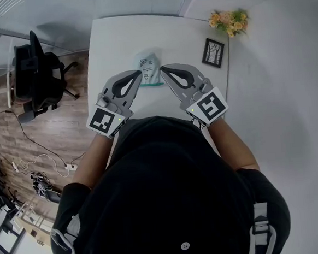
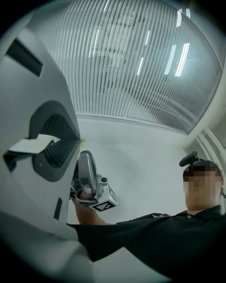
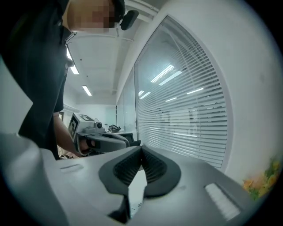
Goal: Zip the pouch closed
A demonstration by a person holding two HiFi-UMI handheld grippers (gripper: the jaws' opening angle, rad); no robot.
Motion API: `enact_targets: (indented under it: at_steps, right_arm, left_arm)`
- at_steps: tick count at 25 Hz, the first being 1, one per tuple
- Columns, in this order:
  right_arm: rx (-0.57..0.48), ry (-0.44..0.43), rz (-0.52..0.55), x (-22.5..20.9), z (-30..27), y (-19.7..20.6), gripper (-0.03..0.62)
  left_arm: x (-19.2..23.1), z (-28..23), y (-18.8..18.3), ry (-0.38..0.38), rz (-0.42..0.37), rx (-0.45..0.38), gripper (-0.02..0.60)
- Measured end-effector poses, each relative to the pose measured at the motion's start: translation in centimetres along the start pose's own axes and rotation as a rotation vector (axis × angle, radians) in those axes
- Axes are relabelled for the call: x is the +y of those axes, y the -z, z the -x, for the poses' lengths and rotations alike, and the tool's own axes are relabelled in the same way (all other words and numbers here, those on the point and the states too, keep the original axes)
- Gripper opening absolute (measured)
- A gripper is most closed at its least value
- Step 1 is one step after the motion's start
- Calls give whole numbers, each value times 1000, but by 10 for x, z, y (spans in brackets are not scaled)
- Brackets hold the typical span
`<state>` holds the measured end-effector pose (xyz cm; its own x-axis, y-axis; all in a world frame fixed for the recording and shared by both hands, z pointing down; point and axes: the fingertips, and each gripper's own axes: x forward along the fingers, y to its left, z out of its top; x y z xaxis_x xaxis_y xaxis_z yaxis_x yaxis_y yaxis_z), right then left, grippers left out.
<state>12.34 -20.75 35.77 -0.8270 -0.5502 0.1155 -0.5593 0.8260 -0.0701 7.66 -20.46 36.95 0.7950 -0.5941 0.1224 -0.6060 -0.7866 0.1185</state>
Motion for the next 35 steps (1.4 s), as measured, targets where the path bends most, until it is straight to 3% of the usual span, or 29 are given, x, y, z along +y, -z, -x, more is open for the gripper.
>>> enact_targets:
  at_steps: [19,35]
  right_arm:
    - [-103,98,34,-7,12,-36,11]
    - [-100,91,59,-3,13,-44,11]
  left_arm:
    - [1,-3,-30,-15,-43,-51,8]
    - [5,-3,-42,-32,-47,-84,9]
